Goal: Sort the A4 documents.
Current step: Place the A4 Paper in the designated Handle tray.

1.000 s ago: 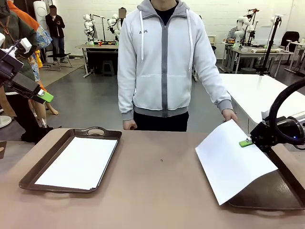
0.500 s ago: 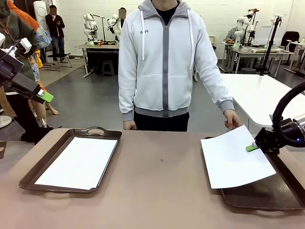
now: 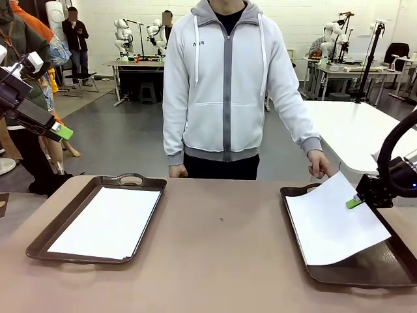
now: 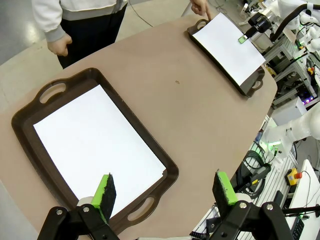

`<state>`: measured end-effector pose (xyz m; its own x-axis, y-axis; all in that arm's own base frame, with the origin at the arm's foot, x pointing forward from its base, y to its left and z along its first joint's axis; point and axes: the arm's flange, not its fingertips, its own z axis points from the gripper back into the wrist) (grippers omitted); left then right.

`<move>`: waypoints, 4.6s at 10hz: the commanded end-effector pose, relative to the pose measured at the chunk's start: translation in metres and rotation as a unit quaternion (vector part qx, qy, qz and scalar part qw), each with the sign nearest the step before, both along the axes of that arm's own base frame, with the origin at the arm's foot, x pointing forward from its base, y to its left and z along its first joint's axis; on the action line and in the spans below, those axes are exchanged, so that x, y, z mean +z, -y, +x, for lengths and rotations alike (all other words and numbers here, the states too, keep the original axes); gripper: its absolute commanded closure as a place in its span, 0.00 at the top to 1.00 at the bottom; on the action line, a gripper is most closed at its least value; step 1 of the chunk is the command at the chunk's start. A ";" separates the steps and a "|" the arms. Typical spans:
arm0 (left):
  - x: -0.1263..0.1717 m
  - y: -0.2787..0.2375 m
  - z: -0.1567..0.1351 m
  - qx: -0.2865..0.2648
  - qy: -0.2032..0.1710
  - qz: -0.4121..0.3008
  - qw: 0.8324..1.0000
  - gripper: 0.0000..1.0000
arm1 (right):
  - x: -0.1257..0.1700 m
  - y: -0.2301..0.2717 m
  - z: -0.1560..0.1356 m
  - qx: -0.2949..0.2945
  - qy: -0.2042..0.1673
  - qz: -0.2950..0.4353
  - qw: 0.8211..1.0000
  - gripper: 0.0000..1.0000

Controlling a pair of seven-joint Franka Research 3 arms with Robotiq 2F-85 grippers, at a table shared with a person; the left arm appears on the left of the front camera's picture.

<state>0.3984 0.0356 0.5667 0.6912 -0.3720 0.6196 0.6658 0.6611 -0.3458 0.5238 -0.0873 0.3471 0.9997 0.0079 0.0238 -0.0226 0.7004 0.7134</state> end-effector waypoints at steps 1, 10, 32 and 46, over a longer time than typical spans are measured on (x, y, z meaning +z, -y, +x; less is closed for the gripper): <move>0.000 0.000 -0.001 -0.002 -0.001 0.000 1.000 1.00 | -0.001 0.006 0.006 0.006 -0.022 -0.018 1.000 0.01; 0.000 0.000 -0.001 -0.002 -0.001 0.000 1.000 1.00 | -0.018 0.006 0.004 -0.015 -0.028 -0.074 0.997 0.15; 0.000 0.000 -0.001 -0.002 -0.001 0.000 1.000 1.00 | -0.003 0.027 -0.009 -0.077 0.000 -0.127 0.989 1.00; 0.000 0.000 -0.001 -0.002 -0.001 0.000 1.000 1.00 | 0.048 -0.038 -0.004 0.039 0.127 -0.171 0.976 1.00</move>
